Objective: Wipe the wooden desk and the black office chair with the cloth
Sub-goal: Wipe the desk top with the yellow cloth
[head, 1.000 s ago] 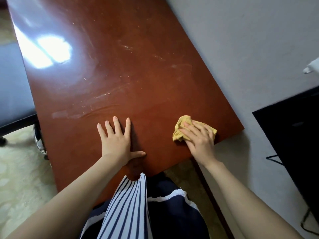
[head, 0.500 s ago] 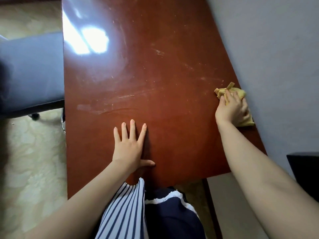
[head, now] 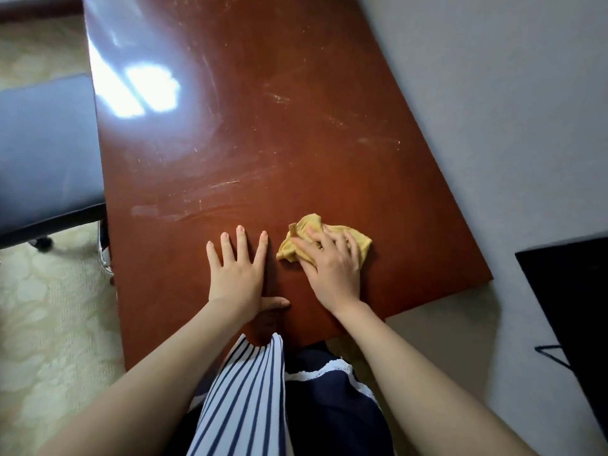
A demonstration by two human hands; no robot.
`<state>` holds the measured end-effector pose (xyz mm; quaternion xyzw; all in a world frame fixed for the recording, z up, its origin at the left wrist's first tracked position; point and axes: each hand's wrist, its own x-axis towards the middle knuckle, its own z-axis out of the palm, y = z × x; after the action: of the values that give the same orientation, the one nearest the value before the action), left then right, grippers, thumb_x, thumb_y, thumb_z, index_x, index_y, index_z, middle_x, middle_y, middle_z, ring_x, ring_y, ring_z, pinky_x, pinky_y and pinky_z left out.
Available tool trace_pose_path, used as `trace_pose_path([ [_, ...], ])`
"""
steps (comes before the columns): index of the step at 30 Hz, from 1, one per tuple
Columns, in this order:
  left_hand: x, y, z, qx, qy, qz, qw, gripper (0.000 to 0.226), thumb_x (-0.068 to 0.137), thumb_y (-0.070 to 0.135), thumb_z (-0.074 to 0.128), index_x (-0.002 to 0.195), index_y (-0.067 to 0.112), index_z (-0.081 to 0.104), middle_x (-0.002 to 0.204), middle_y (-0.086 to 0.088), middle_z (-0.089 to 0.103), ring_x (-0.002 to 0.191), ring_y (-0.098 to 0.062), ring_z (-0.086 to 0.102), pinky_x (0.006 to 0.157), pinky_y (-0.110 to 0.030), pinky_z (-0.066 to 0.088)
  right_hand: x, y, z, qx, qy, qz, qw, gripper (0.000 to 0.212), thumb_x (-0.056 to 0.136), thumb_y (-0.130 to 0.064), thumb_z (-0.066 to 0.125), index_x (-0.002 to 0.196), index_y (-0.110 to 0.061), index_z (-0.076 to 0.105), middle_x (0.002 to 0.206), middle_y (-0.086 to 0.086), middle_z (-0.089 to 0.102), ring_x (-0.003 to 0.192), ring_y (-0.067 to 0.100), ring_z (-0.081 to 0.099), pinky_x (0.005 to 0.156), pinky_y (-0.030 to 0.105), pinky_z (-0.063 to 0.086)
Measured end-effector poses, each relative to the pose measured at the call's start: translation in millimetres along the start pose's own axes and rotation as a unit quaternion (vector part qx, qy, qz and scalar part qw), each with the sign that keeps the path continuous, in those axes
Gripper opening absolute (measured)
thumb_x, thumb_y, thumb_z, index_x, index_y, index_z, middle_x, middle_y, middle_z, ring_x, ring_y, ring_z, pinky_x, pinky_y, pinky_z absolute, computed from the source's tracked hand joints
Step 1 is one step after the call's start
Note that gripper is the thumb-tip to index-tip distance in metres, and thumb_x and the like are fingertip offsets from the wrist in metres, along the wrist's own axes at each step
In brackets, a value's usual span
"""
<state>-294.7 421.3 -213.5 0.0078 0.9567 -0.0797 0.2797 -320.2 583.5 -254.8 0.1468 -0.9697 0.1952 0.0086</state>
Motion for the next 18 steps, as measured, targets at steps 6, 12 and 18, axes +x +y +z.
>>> trace_pose_path([
  [6, 0, -2, 1, -0.002, 0.0, 0.003, 1.0, 0.125, 0.065, 0.09, 0.038, 0.148, 0.018, -0.022, 0.156, -0.022, -0.012, 0.143, -0.046, -0.001, 0.112, -0.06, 0.005, -57, 37, -16, -0.022, 0.002, -0.076, 0.997, 0.035, 0.086, -0.032, 0.051, 0.118, -0.031, 0.065, 0.126, -0.005, 0.061, 0.119, 0.019, 0.049, 0.109, 0.043, 0.024],
  [12, -1, 0, 4, 0.001, 0.005, 0.006, 1.0, 0.125, 0.065, 0.09, 0.037, 0.148, 0.017, -0.022, 0.156, -0.023, -0.011, 0.143, -0.046, -0.001, 0.112, -0.061, 0.005, -74, 98, -39, -0.033, 0.061, 0.067, 0.995, 0.032, 0.088, -0.029, 0.056, 0.117, -0.028, 0.066, 0.131, -0.002, 0.059, 0.124, 0.023, 0.046, 0.105, 0.044, 0.027],
  [18, 0, 4, 1, 0.011, -0.003, -0.001, 1.0, 0.126, 0.065, 0.089, 0.037, 0.147, 0.016, -0.024, 0.156, -0.024, -0.012, 0.143, -0.047, -0.002, 0.112, -0.061, 0.003, -25, 138, -61, -0.032, 0.088, 0.238, 0.967, 0.031, 0.092, -0.032, 0.057, 0.123, -0.03, 0.063, 0.14, -0.004, 0.051, 0.132, 0.023, 0.038, 0.106, 0.042, 0.02],
])
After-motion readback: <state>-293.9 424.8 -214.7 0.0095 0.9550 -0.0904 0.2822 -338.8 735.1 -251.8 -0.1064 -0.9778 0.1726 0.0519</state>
